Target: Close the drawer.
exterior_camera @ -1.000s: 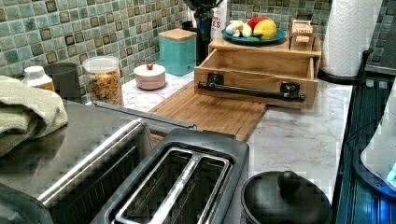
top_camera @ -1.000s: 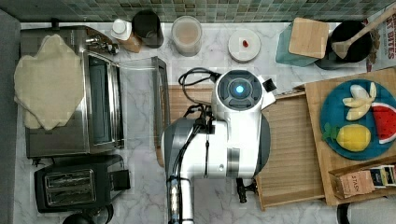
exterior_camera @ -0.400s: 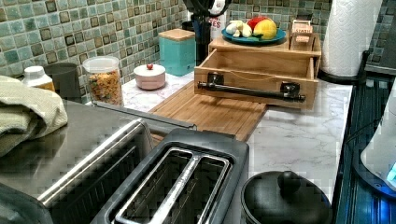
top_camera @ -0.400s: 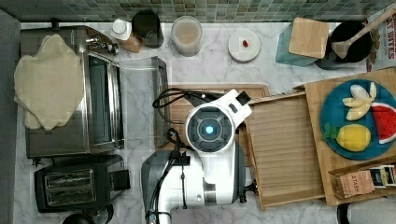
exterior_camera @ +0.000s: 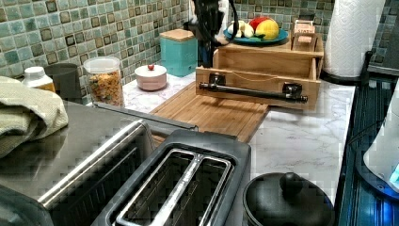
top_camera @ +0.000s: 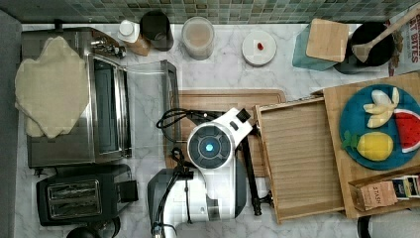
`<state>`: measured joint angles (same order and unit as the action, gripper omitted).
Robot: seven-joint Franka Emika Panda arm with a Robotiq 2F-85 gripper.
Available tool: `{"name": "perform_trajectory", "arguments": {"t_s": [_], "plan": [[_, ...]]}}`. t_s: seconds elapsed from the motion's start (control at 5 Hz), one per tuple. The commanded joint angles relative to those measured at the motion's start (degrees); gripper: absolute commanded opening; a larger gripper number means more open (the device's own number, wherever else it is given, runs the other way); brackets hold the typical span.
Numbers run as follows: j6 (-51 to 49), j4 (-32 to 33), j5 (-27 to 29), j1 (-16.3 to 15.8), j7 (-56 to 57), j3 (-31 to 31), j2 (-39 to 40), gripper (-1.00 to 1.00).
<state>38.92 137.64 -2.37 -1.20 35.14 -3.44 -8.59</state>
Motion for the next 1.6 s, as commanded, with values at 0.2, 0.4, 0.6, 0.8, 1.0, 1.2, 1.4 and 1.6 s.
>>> {"name": "perform_trajectory", "arguments": {"t_s": [0.2,0.4,0.6,0.8,1.0,1.2,1.4,1.6], "plan": [[8.37,10.31,-2.93,0.68,2.23,0.53,2.91,-1.00],[10.37,11.31,-3.99,1.49,3.86,1.56,3.51,-1.00],[15.61,13.56,-6.84,2.61,3.94,2.50,2.70,-1.00],[17.44,13.33,-6.02,3.81,8.28,4.51,2.79,-1.00],[21.15,13.27,-5.32,5.82,15.93,7.54,3.72,-1.00],[20.95,10.63,-5.71,6.11,22.17,12.10,5.32,-1.00],[18.94,6.80,-4.91,7.66,25.96,14.32,8.51,-1.00],[18.85,3.54,-6.23,8.51,27.08,17.99,10.74,-1.00]]}}
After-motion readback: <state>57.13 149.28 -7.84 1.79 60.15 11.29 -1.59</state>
